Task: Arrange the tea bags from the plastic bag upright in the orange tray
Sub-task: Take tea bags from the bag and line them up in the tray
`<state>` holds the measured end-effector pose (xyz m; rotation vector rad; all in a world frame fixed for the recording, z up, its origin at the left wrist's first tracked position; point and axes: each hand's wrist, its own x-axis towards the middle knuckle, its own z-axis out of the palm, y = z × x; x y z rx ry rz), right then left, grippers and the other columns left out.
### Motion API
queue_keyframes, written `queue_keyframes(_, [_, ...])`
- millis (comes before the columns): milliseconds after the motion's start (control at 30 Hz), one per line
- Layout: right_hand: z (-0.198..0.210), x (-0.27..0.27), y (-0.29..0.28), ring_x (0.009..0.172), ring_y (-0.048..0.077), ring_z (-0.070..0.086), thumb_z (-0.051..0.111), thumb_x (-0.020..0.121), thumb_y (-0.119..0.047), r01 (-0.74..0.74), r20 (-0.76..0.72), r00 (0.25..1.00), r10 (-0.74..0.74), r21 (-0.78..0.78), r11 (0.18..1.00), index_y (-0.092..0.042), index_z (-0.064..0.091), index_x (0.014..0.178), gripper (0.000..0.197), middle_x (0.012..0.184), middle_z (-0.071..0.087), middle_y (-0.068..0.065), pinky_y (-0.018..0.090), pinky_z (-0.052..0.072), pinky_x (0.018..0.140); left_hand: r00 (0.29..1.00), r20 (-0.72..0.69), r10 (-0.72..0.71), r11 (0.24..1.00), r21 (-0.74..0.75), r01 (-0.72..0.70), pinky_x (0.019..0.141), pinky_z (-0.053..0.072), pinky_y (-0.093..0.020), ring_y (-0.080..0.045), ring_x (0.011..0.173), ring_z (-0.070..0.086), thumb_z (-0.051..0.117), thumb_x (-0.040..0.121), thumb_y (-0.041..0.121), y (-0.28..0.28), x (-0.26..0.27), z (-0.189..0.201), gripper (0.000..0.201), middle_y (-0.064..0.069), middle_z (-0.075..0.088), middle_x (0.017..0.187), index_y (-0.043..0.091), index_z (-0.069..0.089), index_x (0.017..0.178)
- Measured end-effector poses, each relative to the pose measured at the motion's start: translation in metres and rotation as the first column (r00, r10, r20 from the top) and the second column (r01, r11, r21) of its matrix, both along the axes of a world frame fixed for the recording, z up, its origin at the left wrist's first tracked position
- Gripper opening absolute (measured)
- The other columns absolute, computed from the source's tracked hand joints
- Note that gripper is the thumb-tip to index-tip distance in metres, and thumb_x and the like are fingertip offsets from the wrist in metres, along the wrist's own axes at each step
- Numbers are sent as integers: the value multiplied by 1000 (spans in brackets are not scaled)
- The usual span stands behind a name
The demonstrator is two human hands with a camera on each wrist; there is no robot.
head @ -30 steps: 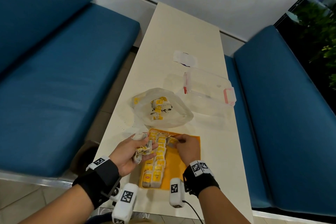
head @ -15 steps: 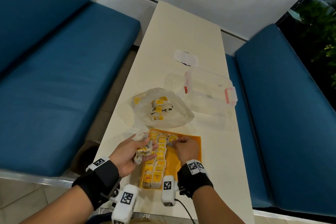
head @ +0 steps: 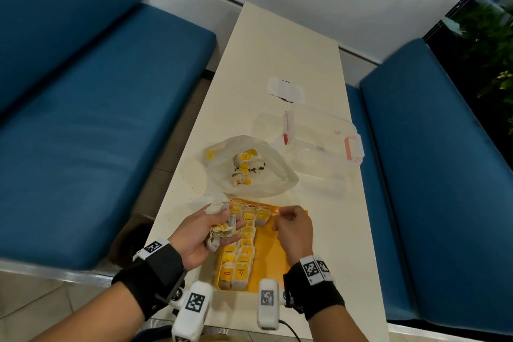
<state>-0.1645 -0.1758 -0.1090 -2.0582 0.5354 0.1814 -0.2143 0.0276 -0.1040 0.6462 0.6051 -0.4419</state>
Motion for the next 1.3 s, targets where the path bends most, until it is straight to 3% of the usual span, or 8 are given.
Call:
queue_keyframes(133, [54,-20,18,63,19,66,67,86,0,-399,112,917,384,192,897,-18,71,90,19,73,69,6,23,45,53,1000,22,9,1000,-18,-8,81,62,-46,-35,101,73,57,99,8,-5,4,5,29,-22,73,109,5,58,128])
queue_keyframes(267, [66,-31,33,57,19,65,72,83,0,-604,128,797,591,219,767,-23,74,100,29,73,68,9,26,53,57,999,41,5,1000,8,-5,69,61,-38,-31,95,69,69,88,17,-11,7,11,44,-20,68,109,3,59,128])
queue_keyframes(600, [53,-24,32,66,2,56,77,83,-9,-488,205,862,463,89,868,-15,77,89,9,82,66,3,16,46,64,999,41,5,997,-76,-2,85,61,-43,-27,94,72,58,98,11,-11,10,8,34,-20,72,110,2,58,130])
queue_keyframes(700, [53,-20,31,67,5,58,78,83,-16,-467,177,875,451,62,882,-23,73,82,8,86,67,3,16,45,60,1000,22,-2,996,-93,4,86,59,-43,-28,96,72,58,96,12,-10,10,10,35,-22,71,117,1,58,130])
queue_keyframes(900, [62,-14,30,60,17,68,71,89,-12,-444,133,895,425,194,875,-6,65,86,9,69,69,8,26,44,46,998,6,-62,986,-156,62,97,52,-49,-36,120,64,56,95,15,-5,11,11,41,-24,66,128,-1,57,133])
queue_keyframes(1000, [62,-11,26,58,5,60,74,86,-13,-444,152,893,424,144,884,-11,67,85,7,65,68,-5,20,44,53,997,-14,-74,987,-147,71,94,55,-44,-31,120,65,58,94,18,-3,11,11,44,-21,67,128,2,58,135])
queue_keyframes(1133, [62,-7,22,75,7,61,76,82,-11,-450,222,879,421,101,887,-13,69,83,8,82,70,-1,27,52,72,995,-32,-92,987,-137,87,82,61,-40,-26,105,72,56,97,20,-4,12,12,39,-19,70,124,3,60,133])
queue_keyframes(1300, [68,-5,20,70,16,59,76,83,-7,-487,192,870,454,195,852,-7,70,82,7,75,67,3,28,51,66,994,-30,-106,986,-136,101,73,62,-38,-26,95,74,59,96,22,-2,13,14,40,-21,69,125,3,61,132])
